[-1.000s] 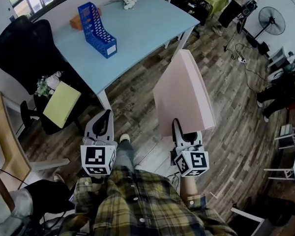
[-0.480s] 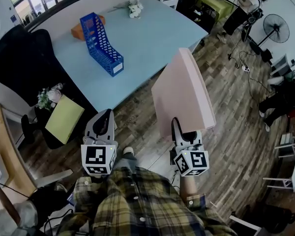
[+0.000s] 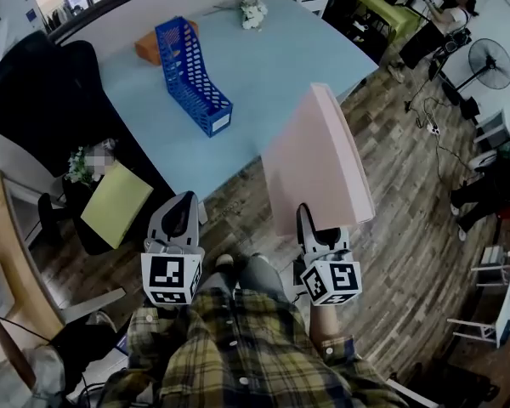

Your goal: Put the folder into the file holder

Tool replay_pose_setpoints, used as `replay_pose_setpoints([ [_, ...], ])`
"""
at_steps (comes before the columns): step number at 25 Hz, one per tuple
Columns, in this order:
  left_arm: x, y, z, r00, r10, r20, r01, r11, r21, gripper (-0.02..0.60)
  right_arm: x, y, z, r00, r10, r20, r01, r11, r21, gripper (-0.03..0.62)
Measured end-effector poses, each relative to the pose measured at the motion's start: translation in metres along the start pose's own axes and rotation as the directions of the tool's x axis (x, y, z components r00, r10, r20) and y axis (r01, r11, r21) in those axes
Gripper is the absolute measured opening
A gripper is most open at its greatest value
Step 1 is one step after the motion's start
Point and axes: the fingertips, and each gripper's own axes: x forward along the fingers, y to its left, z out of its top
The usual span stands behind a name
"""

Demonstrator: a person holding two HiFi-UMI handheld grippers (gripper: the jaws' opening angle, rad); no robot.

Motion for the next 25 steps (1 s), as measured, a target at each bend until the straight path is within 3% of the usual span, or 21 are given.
replay_pose_setpoints([
  [6, 0.014, 0.016, -0.007, 0.999, 0.046, -0.019, -0.046, 0.999, -0.013, -0.009, 0.038, -0.006, 0.003, 0.999, 0.032, -0.014, -0.033, 0.999, -0.016, 0.167],
  [12, 0.025, 0.038, -0.015, 0.984, 0.173, -0.044, -0.175, 0.982, -0.067, -0.009, 0.089, -0.017, 0.009, 0.992, 0.119, -0.036, -0.12, 0.992, -0.028, 0.167],
  [18, 0.056, 0.049, -0.009, 0.949, 0.311, -0.056, -0.316, 0.943, -0.109, -0.009, 0.158, -0.033, 0.018, 0.965, 0.253, -0.074, -0.257, 0.966, -0.042, 0.167],
  [25, 0.102, 0.043, 0.011, 0.893, 0.447, -0.05, -0.45, 0.884, -0.13, -0.009, 0.231, -0.057, 0.033, 0.909, 0.404, -0.105, -0.412, 0.909, -0.069, 0.167],
])
